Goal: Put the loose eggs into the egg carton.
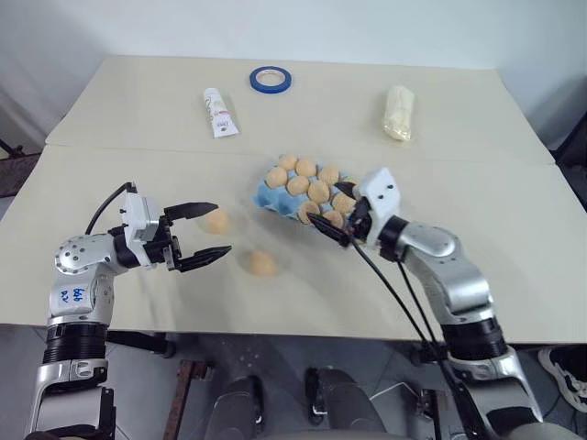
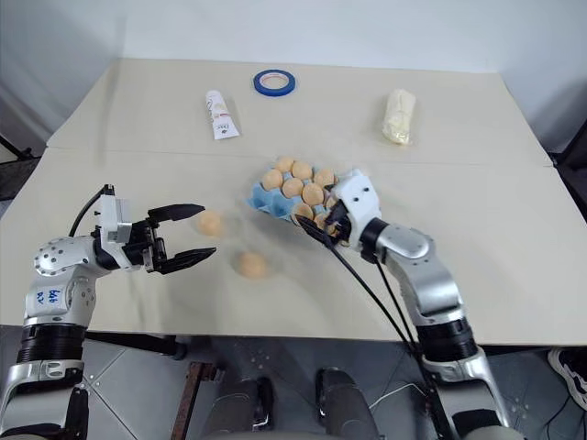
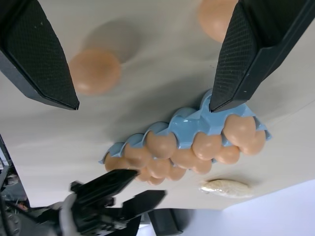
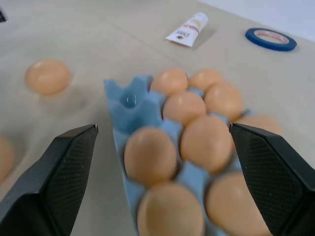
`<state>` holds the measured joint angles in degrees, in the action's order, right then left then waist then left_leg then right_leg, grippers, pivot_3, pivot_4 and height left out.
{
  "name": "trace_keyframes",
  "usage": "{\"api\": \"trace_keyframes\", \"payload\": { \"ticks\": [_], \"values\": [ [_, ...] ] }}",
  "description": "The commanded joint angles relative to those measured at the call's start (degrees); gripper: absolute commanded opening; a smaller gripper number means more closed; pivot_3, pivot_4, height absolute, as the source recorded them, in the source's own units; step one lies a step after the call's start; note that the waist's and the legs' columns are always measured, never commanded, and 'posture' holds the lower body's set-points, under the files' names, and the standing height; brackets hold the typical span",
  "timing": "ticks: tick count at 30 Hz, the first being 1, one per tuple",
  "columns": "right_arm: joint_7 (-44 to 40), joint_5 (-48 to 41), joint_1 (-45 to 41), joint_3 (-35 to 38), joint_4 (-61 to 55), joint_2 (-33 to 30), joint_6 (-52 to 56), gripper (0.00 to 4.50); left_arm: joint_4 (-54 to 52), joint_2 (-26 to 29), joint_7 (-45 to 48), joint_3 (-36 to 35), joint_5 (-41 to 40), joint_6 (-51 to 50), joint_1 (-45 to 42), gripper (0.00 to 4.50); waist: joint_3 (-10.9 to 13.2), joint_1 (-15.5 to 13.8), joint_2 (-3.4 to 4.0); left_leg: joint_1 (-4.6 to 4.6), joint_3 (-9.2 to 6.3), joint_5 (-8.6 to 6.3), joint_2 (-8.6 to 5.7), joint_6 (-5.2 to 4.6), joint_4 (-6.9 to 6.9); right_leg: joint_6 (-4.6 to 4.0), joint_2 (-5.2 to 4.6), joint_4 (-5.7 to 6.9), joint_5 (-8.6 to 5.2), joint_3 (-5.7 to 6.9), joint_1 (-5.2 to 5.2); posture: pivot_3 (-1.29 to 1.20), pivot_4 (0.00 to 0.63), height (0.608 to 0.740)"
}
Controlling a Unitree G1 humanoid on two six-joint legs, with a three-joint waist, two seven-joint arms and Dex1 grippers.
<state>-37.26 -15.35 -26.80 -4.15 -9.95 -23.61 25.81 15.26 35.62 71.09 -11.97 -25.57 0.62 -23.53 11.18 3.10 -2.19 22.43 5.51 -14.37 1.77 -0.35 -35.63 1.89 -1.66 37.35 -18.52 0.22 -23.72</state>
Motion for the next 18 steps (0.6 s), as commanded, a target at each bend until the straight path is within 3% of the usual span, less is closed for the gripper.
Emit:
{"api": "trace_keyframes", "payload": {
  "ticks": [1, 8, 18],
  "values": [
    [-4.7, -3.9, 2.8, 4.7, -4.8, -4.1, -1.6, 4.48, -1.4, 1.8, -0.7, -2.7, -1.4, 0.2, 2.0, 4.50, 0.0, 0.2, 0.00, -0.02, 0.01, 0.00, 0.00, 0.01, 0.03, 0.00, 0.01, -0.01, 0.00, 0.00, 0.00, 0.00, 0.150, 0.740],
    [-23.4, -13.3, 16.9, 15.5, -4.4, -17.0, -7.0, 4.48, -3.2, 4.5, -1.7, -7.3, -2.1, 0.3, 9.7, 4.50, 0.0, -0.3, 0.00, -0.02, -0.01, -0.03, 0.01, 0.01, 0.12, 0.00, 0.04, -0.23, -0.03, 0.04, 0.06, 0.00, 0.150, 0.740],
    [-28.8, -16.6, 19.7, 18.4, -3.0, -21.1, -6.9, 4.48, -6.6, 6.0, -3.3, -11.0, -3.5, -0.6, 16.3, 4.50, 0.0, -0.2, 0.01, -0.20, -0.02, -0.01, 0.04, 0.02, 0.16, -0.07, 0.00, -0.28, 0.02, -0.01, 0.21, 0.00, 0.150, 0.740]
  ]
}}
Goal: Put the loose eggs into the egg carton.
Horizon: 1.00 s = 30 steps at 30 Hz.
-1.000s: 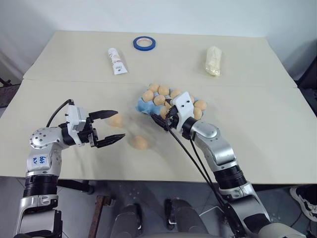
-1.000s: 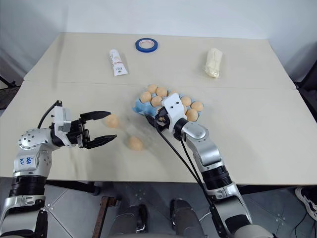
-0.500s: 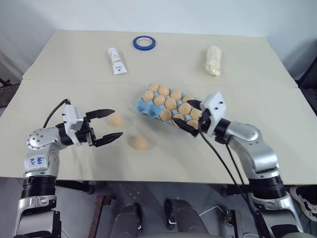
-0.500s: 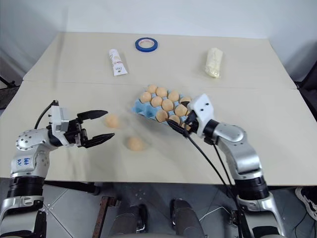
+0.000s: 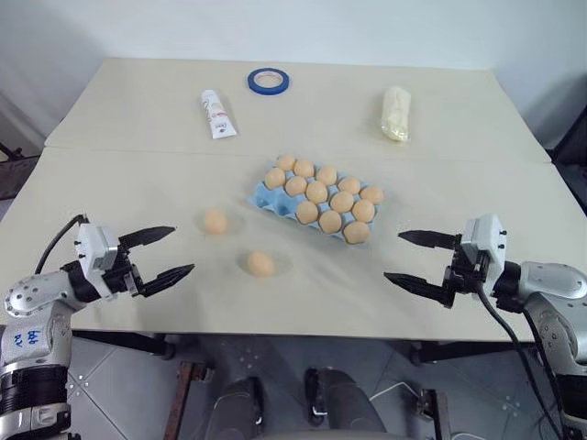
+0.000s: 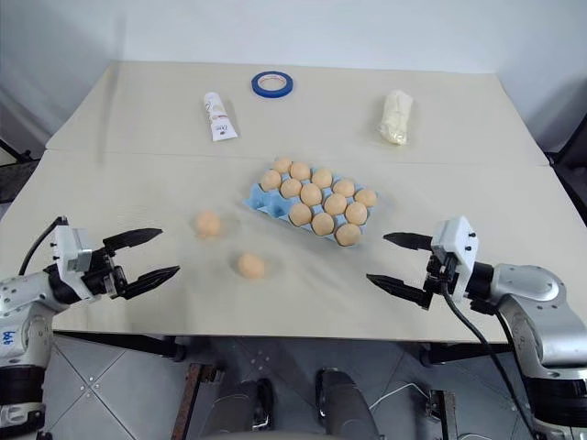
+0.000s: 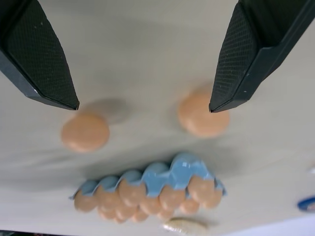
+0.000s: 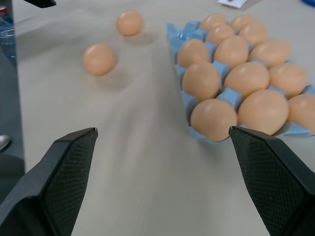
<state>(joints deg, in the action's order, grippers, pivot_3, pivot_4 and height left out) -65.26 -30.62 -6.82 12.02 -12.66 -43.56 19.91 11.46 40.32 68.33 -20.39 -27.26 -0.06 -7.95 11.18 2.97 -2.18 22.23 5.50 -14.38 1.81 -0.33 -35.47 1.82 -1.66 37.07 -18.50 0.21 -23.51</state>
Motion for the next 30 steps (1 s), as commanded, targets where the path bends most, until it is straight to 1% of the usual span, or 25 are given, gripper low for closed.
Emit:
{"api": "trace_keyframes", "payload": {
  "ticks": [1, 5, 9, 14, 19, 23, 27, 30],
  "values": [
    [-0.6, -1.4, -0.6, 2.1, -0.3, -1.1, -1.0, 4.48, -3.9, 1.2, -1.0, -2.7, -2.0, -0.1, 1.3, 4.50, 0.0, -0.2, 0.00, 0.02, -0.01, 0.00, 0.00, 0.00, 0.04, 0.00, -0.01, -0.04, 0.00, 0.01, -0.02, 0.00, 0.150, 0.740],
    [0.1, -1.7, -1.4, 1.5, -0.8, -0.2, -1.1, 4.48, -10.8, -0.4, -3.0, -0.6, -2.4, -2.1, 3.3, 4.50, 0.0, -0.5, 0.00, 0.09, -0.02, -0.05, -0.03, 0.09, 0.21, 0.00, -0.06, -0.22, 0.00, 0.02, -0.07, 0.00, 0.150, 0.740],
    [1.2, -1.1, -1.7, 0.6, -1.2, 0.3, -1.0, 4.48, -19.0, -4.1, -7.9, 3.8, -2.4, -5.6, 3.4, 4.50, 0.0, -1.2, 0.01, 0.09, -0.02, -0.04, -0.03, 0.07, 0.27, -0.01, -0.05, -0.26, -0.01, 0.03, -0.08, 0.00, 0.150, 0.740],
    [2.7, -0.8, -1.6, -0.2, -2.0, 1.1, -1.0, 4.48, -22.8, -7.8, -12.6, 10.0, 0.6, -6.8, 2.2, 4.50, 0.0, -1.4, 0.01, 0.07, -0.01, 0.00, -0.03, 0.02, 0.25, 0.00, 0.01, -0.20, -0.01, 0.03, -0.06, 0.00, 0.150, 0.740],
    [4.1, -0.6, -0.5, -0.6, -3.2, 1.8, -0.8, 4.48, -21.6, -12.5, -17.5, 15.1, 4.3, -5.5, -1.6, 4.50, 0.0, -1.4, 0.01, 0.05, 0.01, 0.04, -0.05, -0.01, 0.18, 0.04, 0.06, -0.14, 0.01, 0.01, -0.01, 0.00, 0.150, 0.740],
    [5.2, -0.3, 0.0, -0.9, -3.6, 2.1, -1.0, 4.48, -16.6, -15.4, -20.4, 19.0, 8.7, -3.6, -5.2, 4.50, 0.0, -1.4, 0.01, 0.07, 0.01, 0.05, -0.05, -0.02, 0.06, 0.10, 0.12, -0.10, 0.04, 0.00, 0.01, 0.00, 0.150, 0.740],
    [6.3, 0.4, 0.0, -1.4, -3.6, 2.6, -1.8, 4.48, -12.4, -16.5, -20.9, 21.1, 11.4, -1.7, -6.9, 4.50, 0.0, -1.3, 0.01, 0.06, 0.05, 0.05, -0.04, -0.02, -0.05, 0.13, 0.15, -0.02, 0.06, -0.04, 0.02, 0.00, 0.150, 0.740],
    [7.1, 0.5, 0.2, -1.6, -3.9, 3.0, -2.1, 4.48, -11.2, -16.4, -22.0, 22.4, 13.3, -2.7, -7.7, 4.50, 0.0, -1.4, 0.01, 0.06, 0.03, 0.05, -0.03, -0.02, -0.15, 0.14, 0.15, 0.05, 0.06, -0.03, 0.02, 0.00, 0.150, 0.740]
  ]
}}
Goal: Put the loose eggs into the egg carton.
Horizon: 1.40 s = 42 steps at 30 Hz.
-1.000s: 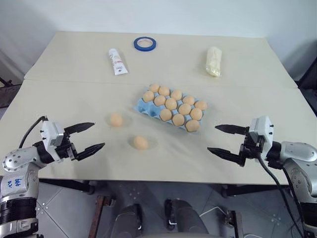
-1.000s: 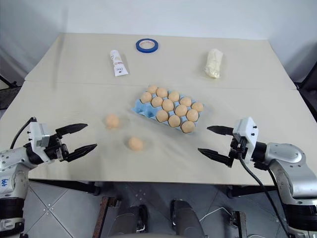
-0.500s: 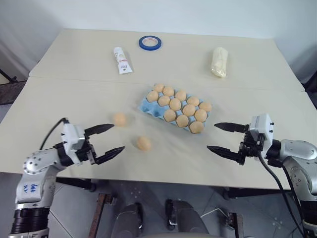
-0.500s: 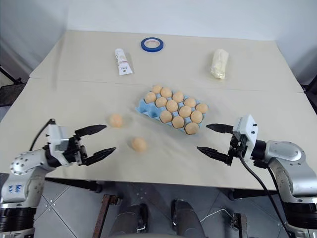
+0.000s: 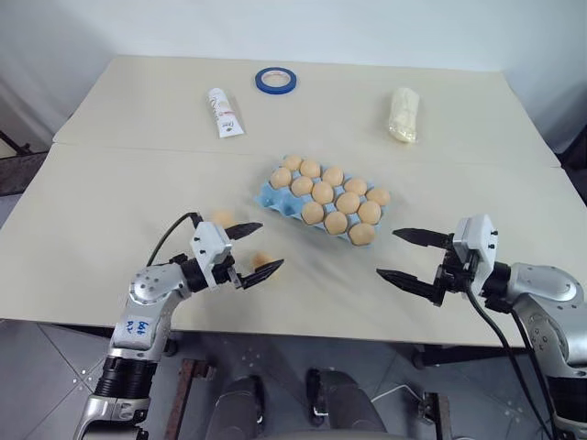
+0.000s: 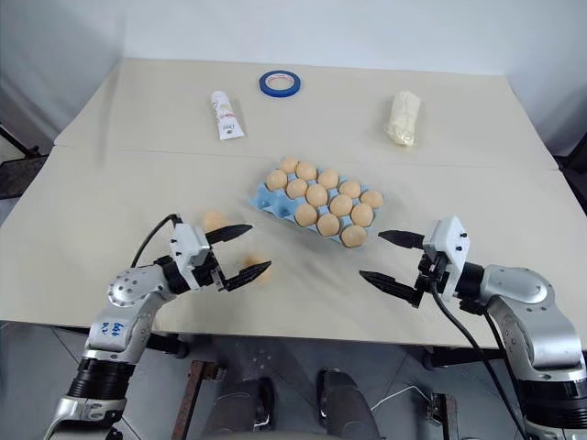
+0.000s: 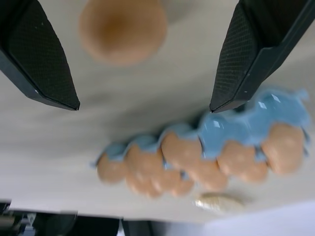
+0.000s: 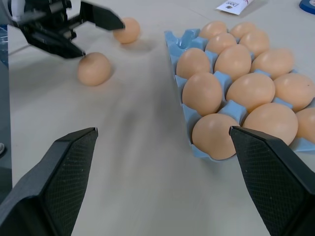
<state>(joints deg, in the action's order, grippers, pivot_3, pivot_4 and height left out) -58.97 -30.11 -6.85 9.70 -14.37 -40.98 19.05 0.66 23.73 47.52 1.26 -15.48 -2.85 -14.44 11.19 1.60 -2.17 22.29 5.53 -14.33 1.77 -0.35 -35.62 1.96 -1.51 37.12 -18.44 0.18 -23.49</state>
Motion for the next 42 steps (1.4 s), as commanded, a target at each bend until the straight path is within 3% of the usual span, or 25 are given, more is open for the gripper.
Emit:
{"api": "trace_keyframes", "payload": {
  "ticks": [1, 7, 10, 14, 16, 25, 33, 42],
  "values": [
    [1.0, 0.1, 0.4, 0.6, -2.2, 0.5, -1.4, 4.48, -0.4, 0.2, -1.6, 1.2, 2.0, -0.6, -1.3, 4.50, 0.0, 0.0, 0.00, 0.01, 0.00, 0.00, 0.00, 0.00, -0.03, 0.02, 0.00, 0.01, 0.01, 0.00, 0.00, 0.00, 0.150, 0.740],
    [2.0, 0.6, 0.9, 0.4, -2.1, 0.7, -2.0, 4.48, 1.6, -0.1, -2.6, 3.0, 4.4, -1.1, -1.8, 4.50, 0.0, 0.0, 0.00, 0.00, 0.00, -0.01, 0.00, -0.03, -0.13, 0.08, -0.03, 0.03, 0.05, -0.04, 0.05, 0.00, 0.150, 0.740],
    [2.3, 1.0, 0.6, 0.3, -1.7, 0.7, -2.4, 4.50, 1.9, -0.5, -1.2, 3.5, 3.7, -0.1, -1.5, 3.90, 0.0, 0.0, 0.00, 0.00, 0.00, -0.01, 0.00, -0.03, -0.19, 0.08, -0.02, 0.12, 0.05, -0.03, 0.02, 0.00, 0.150, 0.740],
    [2.5, 1.2, 0.4, 0.3, -1.3, 0.7, -2.7, 4.50, 1.7, -0.8, -1.8, 3.3, 3.6, -0.2, -1.6, 2.68, 0.0, 0.0, 0.00, 0.01, 0.00, -0.01, 0.00, -0.03, -0.31, 0.08, -0.04, 0.20, 0.05, -0.04, 0.04, 0.00, 0.150, 0.740],
    [2.6, 1.3, 0.4, 0.3, -1.2, 0.6, -2.8, 4.50, 1.7, -1.1, -2.3, 3.1, 3.7, 0.4, -2.0, 2.42, 0.0, 0.0, 0.00, 0.01, -0.01, -0.01, 0.00, -0.03, -0.36, 0.07, -0.04, 0.27, 0.05, -0.05, 0.03, 0.00, 0.150, 0.740],
    [2.4, 1.5, 0.1, 0.8, -0.5, 0.8, -3.4, 4.50, 4.3, -7.8, -9.3, 1.3, 3.8, 2.3, -10.9, 2.37, 0.0, -0.3, 0.00, 0.05, -0.02, 0.01, -0.03, -0.07, -0.50, 0.13, -0.04, 0.31, 0.08, -0.05, 0.05, 0.00, 0.150, 0.740],
    [3.0, 1.9, 0.1, 0.3, -0.1, 1.2, -3.9, 4.50, 25.1, -12.6, -18.5, 0.8, 9.5, 8.8, -24.1, 2.37, 0.0, -0.2, -0.01, 0.05, 0.02, 0.02, -0.04, -0.08, -0.48, 0.19, 0.02, 0.30, 0.11, -0.07, 0.04, 0.00, 0.150, 0.740],
    [4.1, 2.2, 1.2, 0.7, -1.2, 1.3, -3.8, 4.50, 40.1, -15.6, -17.2, 0.9, 9.9, 14.3, -32.5, 2.37, 0.0, -0.1, -0.02, 0.07, 0.06, -0.01, -0.05, -0.06, -0.46, 0.26, 0.02, 0.25, 0.14, -0.09, 0.02, 0.00, 0.150, 0.740]
  ]
}}
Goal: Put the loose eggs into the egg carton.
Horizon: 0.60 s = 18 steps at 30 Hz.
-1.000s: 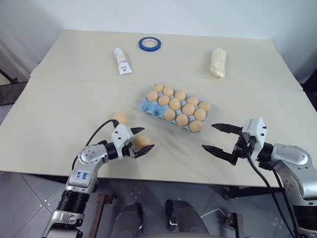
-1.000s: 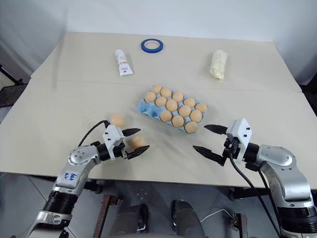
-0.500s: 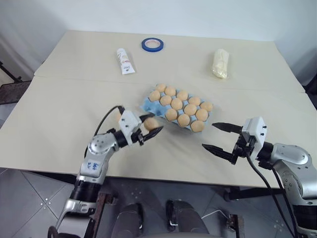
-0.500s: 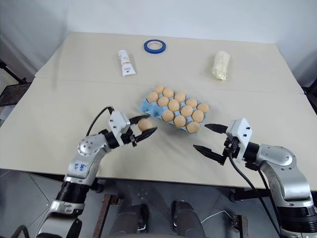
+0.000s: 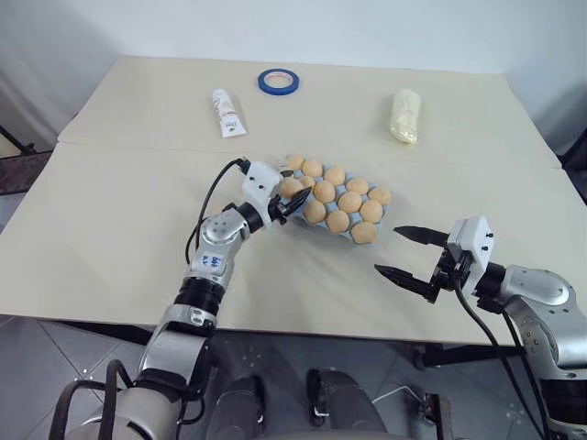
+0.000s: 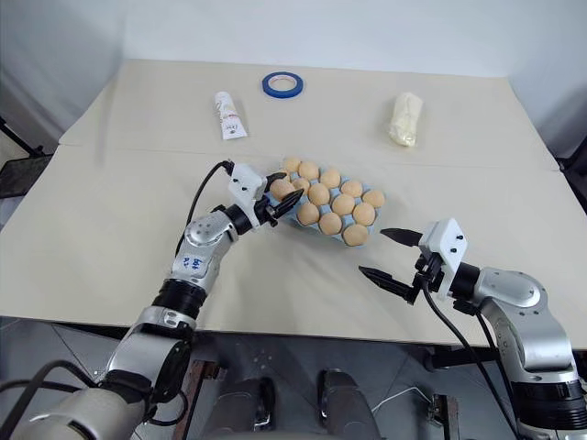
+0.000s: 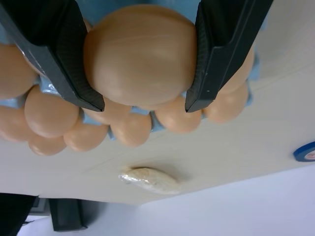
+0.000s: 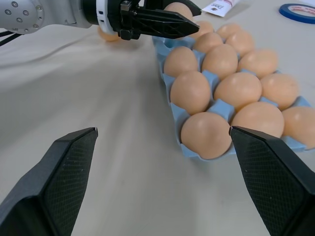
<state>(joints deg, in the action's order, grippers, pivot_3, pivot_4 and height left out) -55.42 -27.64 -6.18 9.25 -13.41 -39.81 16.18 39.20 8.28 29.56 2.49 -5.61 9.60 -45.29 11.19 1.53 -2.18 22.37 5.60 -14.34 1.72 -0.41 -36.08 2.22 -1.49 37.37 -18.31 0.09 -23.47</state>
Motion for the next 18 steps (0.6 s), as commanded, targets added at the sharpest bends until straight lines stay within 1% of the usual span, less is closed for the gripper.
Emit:
{"api": "trace_keyframes", "payload": {
  "ticks": [1, 3, 4, 7, 8, 14, 16, 18],
  "values": [
    [0.8, -0.3, 0.8, 1.3, -2.3, 0.1, -1.0, 4.50, 2.0, -0.1, 0.7, -0.4, 0.2, 1.6, -1.8, 2.37, 0.0, 0.0, 0.00, 0.01, 0.00, 0.00, 0.01, 0.00, 0.00, 0.00, 0.01, 0.01, 0.00, 0.00, -0.02, 0.00, 0.150, 0.740],
    [1.1, -0.5, 1.2, 1.6, -2.7, 0.1, -1.0, 4.50, 2.1, 0.1, 0.8, -0.4, 0.4, 1.6, -1.8, 3.06, 0.0, 0.0, 0.00, 0.00, 0.00, 0.00, 0.01, 0.01, 0.00, 0.00, 0.01, 0.02, 0.00, 0.00, -0.02, 0.00, 0.150, 0.740],
    [1.3, -0.5, 1.6, 1.7, -2.9, 0.1, -1.0, 4.50, 1.9, 0.2, 0.7, -0.3, 0.6, 1.8, -1.7, 3.31, 0.0, 0.0, 0.00, 0.01, 0.00, 0.01, 0.02, 0.01, -0.01, 0.00, 0.01, 0.02, 0.00, 0.00, -0.02, 0.00, 0.150, 0.740],
    [1.6, -0.6, 2.2, 1.6, -3.2, 0.1, -1.0, 4.50, 0.5, 0.5, 0.6, -0.2, 0.9, 1.5, -1.2, 4.28, 0.0, -0.1, 0.00, 0.00, 0.00, 0.01, 0.01, 0.01, -0.03, 0.00, -0.01, 0.03, 0.00, -0.01, 0.00, 0.00, 0.150, 0.740],
    [1.6, -0.6, 2.3, 1.5, -3.3, 0.1, -1.1, 4.50, 0.1, 0.5, 0.6, -0.2, 0.9, 1.5, -1.0, 4.48, 0.0, -0.1, 0.00, 0.00, 0.00, 0.01, 0.00, 0.01, -0.04, 0.00, -0.01, 0.03, 0.00, -0.01, 0.00, 0.00, 0.150, 0.740],
    [1.3, -0.5, 1.3, 0.8, -2.4, 0.2, -1.4, 4.50, -5.8, 1.5, 2.2, 0.4, 0.5, -0.7, 1.1, 4.48, 0.0, 0.0, 0.00, 0.00, 0.01, 0.01, 0.00, 0.01, -0.02, 0.00, -0.01, 0.04, 0.00, -0.02, -0.01, 0.00, 0.150, 0.740],
    [1.2, -0.5, 1.1, 0.7, -2.2, 0.2, -1.5, 4.50, -11.6, 3.1, 4.3, 0.5, -0.6, -3.5, 4.0, 4.48, 0.0, 0.1, 0.00, -0.01, 0.02, 0.01, 0.01, 0.01, -0.01, 0.00, 0.00, 0.04, 0.00, -0.03, -0.02, 0.00, 0.150, 0.740],
    [1.1, -0.6, 1.3, 0.9, -2.4, 0.2, -1.5, 4.50, -20.4, 5.6, 8.1, 0.4, -3.5, -8.9, 8.8, 4.48, 0.0, 0.4, 0.00, -0.05, 0.08, 0.01, 0.03, 0.04, 0.04, -0.01, 0.01, 0.05, 0.00, -0.08, -0.02, 0.00, 0.150, 0.740]
  ]
}}
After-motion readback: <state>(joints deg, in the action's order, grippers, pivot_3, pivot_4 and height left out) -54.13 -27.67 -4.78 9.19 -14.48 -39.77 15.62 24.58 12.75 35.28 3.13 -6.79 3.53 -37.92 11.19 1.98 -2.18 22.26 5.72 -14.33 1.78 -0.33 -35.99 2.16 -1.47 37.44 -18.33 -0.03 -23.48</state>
